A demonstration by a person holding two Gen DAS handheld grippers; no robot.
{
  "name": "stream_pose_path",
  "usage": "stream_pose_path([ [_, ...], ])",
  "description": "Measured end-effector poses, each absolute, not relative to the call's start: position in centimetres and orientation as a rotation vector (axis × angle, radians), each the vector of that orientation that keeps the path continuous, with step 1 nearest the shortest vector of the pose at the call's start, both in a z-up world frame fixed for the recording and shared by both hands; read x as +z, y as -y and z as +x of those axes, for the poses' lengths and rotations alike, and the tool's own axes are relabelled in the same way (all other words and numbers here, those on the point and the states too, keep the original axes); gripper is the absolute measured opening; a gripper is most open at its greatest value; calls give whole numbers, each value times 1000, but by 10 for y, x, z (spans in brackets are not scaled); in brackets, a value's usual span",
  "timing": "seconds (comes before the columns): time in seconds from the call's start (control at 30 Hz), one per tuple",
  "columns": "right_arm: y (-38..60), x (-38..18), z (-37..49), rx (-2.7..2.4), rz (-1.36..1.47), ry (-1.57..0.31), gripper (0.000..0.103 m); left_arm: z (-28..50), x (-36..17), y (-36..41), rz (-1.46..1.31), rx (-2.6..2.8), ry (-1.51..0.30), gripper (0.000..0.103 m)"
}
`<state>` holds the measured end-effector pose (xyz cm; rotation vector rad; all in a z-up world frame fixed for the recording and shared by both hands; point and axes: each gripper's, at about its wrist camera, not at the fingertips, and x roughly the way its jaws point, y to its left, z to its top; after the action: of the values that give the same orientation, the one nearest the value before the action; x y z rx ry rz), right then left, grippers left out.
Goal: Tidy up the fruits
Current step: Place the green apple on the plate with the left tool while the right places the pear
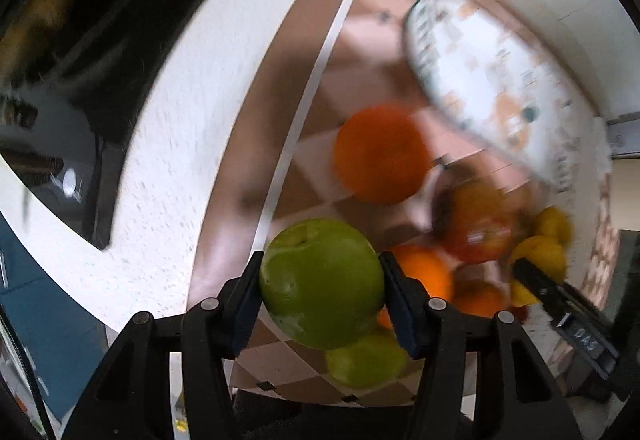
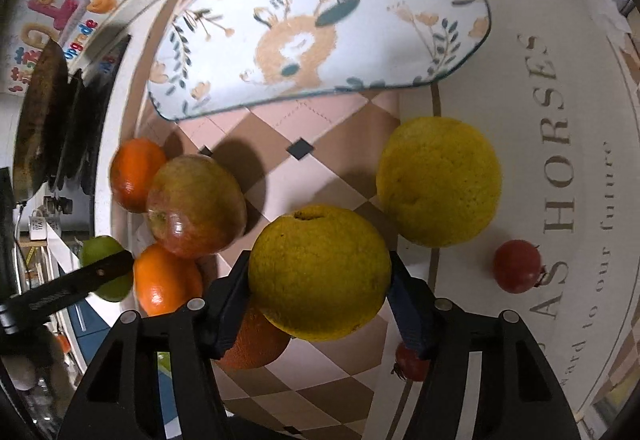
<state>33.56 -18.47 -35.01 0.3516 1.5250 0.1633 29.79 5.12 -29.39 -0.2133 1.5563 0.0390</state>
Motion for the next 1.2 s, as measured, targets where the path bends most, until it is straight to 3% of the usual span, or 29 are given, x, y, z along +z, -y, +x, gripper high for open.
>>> stream_pose_path([
  [0.1,192,-319,343,192,399,-1463,66,318,-251,-32,-211,-18,-1478,53],
  [0.23,202,-288,379,210,417,-1381,66,387,-236,-9,-222,-96,-1451,53],
  [0.57,210,-327,497,141,355,-1430,66,516,-319,48,-227,-159,-1647,53],
  [0.87,209,-361,520,132,317,-1493,66,532,-351,58,-232,-168,-1737,53],
  [1.2,214,-359,526,120,280,-1514,67,543,-353,57,-207,-167,-1747,55],
])
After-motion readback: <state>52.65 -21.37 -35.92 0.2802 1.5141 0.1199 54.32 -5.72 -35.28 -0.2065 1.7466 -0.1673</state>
